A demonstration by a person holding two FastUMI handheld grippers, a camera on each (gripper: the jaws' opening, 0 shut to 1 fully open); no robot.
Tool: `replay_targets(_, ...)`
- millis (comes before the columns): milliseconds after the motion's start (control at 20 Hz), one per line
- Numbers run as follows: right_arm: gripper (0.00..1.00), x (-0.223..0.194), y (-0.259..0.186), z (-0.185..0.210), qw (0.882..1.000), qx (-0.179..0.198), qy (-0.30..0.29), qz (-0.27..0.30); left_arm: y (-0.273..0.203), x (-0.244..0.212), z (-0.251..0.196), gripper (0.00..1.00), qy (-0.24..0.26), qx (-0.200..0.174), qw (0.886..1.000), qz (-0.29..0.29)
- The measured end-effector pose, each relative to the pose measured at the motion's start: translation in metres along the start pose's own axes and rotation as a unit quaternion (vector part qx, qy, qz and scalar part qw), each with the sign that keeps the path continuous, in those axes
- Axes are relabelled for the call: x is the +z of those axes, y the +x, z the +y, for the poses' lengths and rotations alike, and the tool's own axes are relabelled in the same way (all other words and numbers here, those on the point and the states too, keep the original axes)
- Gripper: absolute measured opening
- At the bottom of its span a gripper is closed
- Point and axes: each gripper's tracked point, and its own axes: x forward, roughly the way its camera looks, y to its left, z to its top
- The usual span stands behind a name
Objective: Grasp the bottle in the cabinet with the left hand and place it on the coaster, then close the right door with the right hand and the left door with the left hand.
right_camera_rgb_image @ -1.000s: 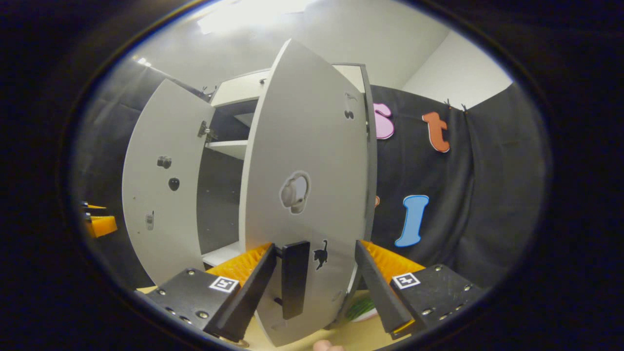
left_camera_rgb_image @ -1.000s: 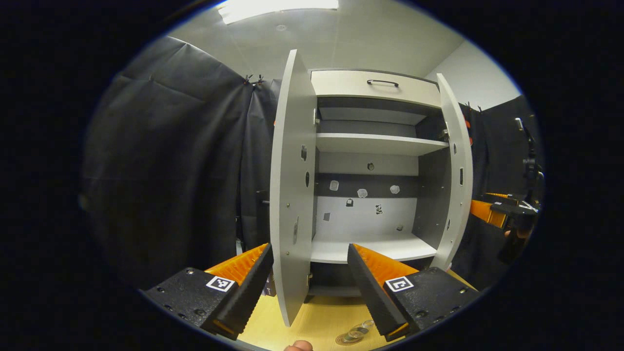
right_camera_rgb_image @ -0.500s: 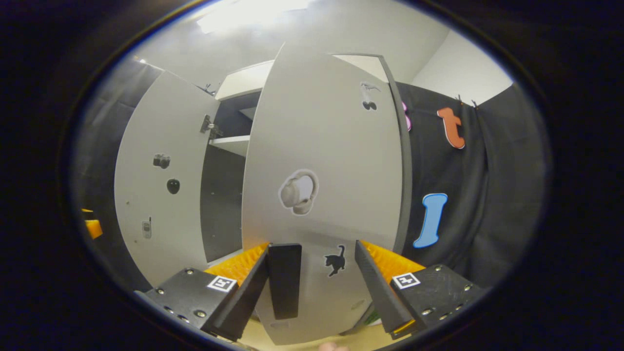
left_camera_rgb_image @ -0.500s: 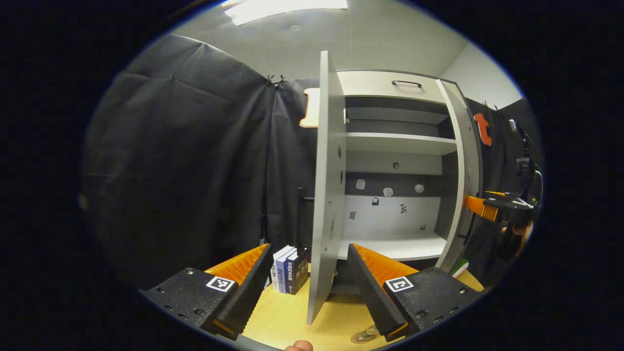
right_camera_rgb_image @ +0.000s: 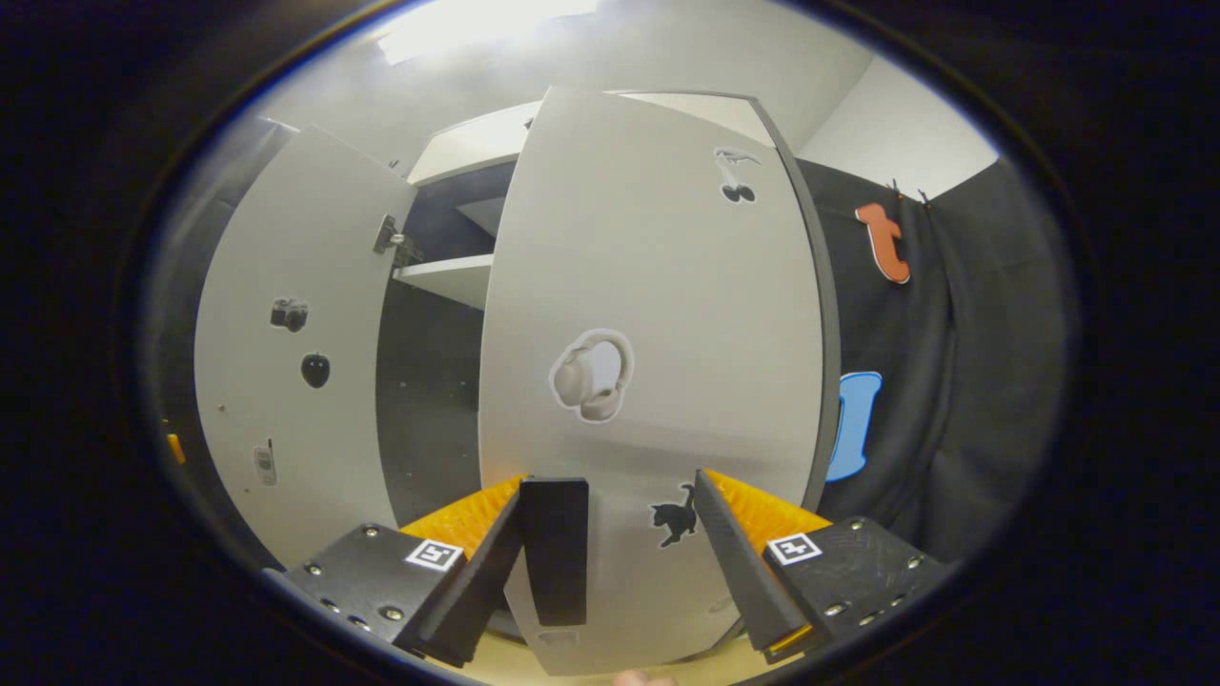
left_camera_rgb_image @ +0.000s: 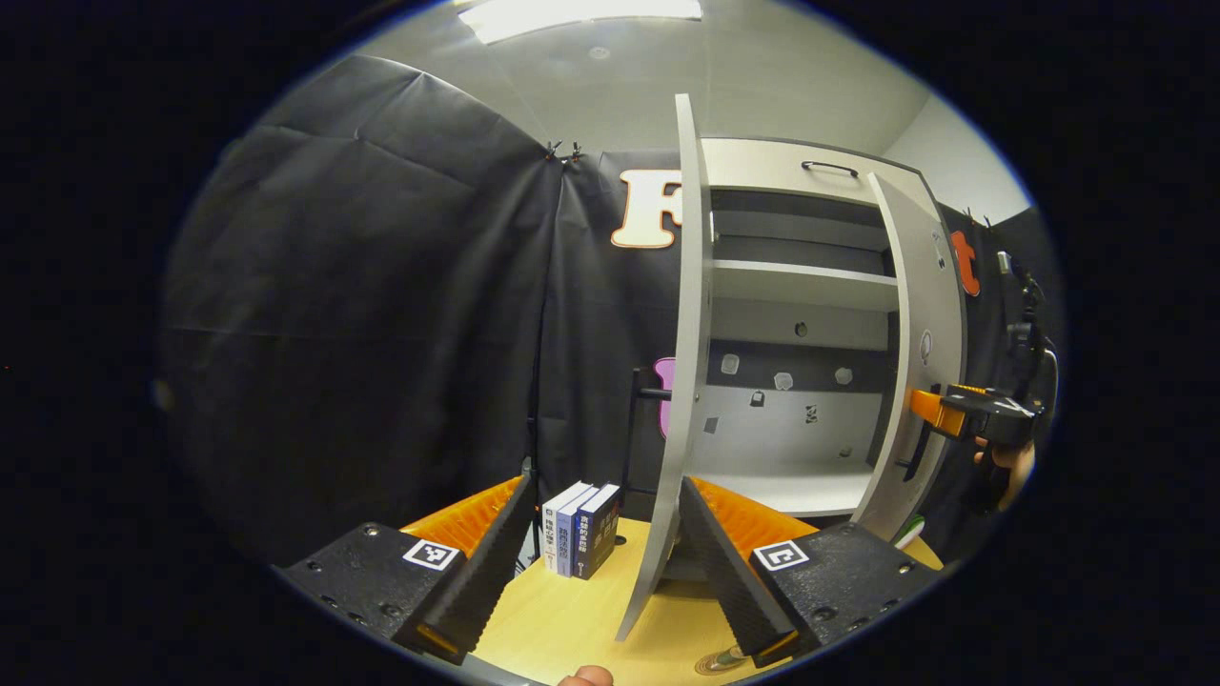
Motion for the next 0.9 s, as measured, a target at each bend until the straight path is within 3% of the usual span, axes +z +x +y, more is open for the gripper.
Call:
replay_targets(350, 1.00, -0.004, 0.018, 0.008, 0.999, -0.029, 0.014, -0.002, 0.015, 0.003, 0.019, 0.97, 0.014, -0.006, 1.000, 0.002)
replay_targets(400, 1.00, -0.005, 0.021, 0.009, 0.999, -0.034, 0.015, -0.002, 0.016, 0.003, 0.024, 0.93, 0.016, -0.004, 1.000, 0.002)
replay_targets(600, 1.00, -0.008, 0.030, 0.011, 0.998, -0.051, 0.024, -0.002, 0.017, 0.002, 0.042, 0.96, 0.017, 0.007, 1.000, 0.004)
replay_targets(800, 1.00, -0.008, 0.041, 0.012, 0.998, -0.060, 0.028, -0.004, 0.018, -0.002, 0.057, 0.93, 0.008, 0.017, 1.000, 0.008)
replay_targets(900, 1.00, -0.010, 0.047, 0.014, 0.998, -0.062, 0.029, -0.003, 0.019, -0.003, 0.058, 0.97, 0.002, 0.017, 1.000, 0.009)
